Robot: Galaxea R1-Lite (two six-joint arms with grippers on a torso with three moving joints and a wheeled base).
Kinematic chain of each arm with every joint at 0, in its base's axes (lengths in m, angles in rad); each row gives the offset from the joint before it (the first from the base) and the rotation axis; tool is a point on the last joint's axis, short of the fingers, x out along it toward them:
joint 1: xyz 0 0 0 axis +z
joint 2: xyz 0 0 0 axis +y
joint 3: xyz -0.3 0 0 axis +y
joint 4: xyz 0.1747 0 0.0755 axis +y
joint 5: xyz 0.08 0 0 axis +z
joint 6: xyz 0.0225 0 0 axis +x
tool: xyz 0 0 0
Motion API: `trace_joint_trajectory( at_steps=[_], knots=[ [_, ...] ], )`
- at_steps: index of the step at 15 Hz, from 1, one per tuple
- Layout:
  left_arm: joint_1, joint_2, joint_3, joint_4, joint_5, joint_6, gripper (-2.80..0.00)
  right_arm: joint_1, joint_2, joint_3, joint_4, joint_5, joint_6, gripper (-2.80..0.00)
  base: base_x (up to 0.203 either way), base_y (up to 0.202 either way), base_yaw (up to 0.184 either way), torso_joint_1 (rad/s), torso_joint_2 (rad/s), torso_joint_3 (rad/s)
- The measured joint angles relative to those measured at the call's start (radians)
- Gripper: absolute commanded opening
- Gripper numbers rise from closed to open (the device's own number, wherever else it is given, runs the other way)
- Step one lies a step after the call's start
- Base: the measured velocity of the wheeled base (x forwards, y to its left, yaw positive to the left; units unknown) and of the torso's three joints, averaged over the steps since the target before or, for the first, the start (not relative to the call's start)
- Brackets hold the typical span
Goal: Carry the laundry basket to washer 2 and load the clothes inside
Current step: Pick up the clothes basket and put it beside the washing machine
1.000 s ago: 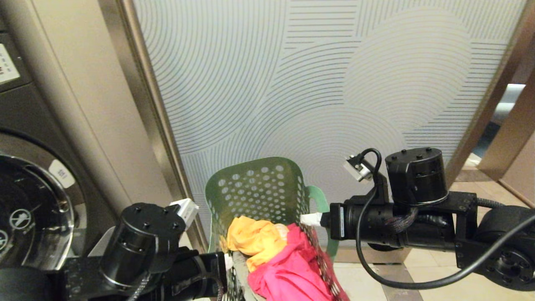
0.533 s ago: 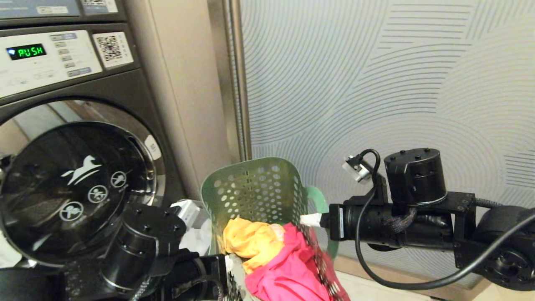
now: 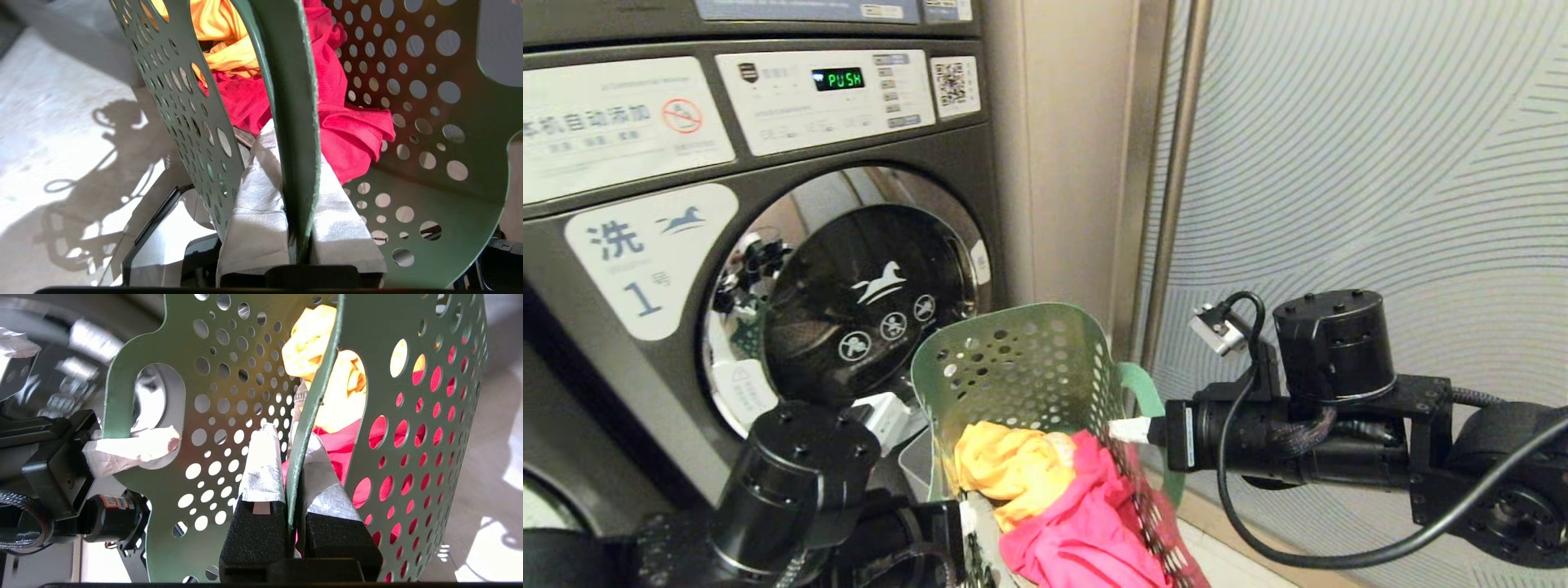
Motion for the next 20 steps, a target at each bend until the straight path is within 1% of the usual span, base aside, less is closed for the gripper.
trace_joint_trajectory(
  at_steps=[20],
  knots=[
    [-0.001,-0.033,0.037,0.001,0.002,0.000,-2.80,0.000,0.000,0.000,0.000,0.000,-0.001,-2.80,0.002,-0.008,0.176,0.001,0.00,0.003]
  ],
)
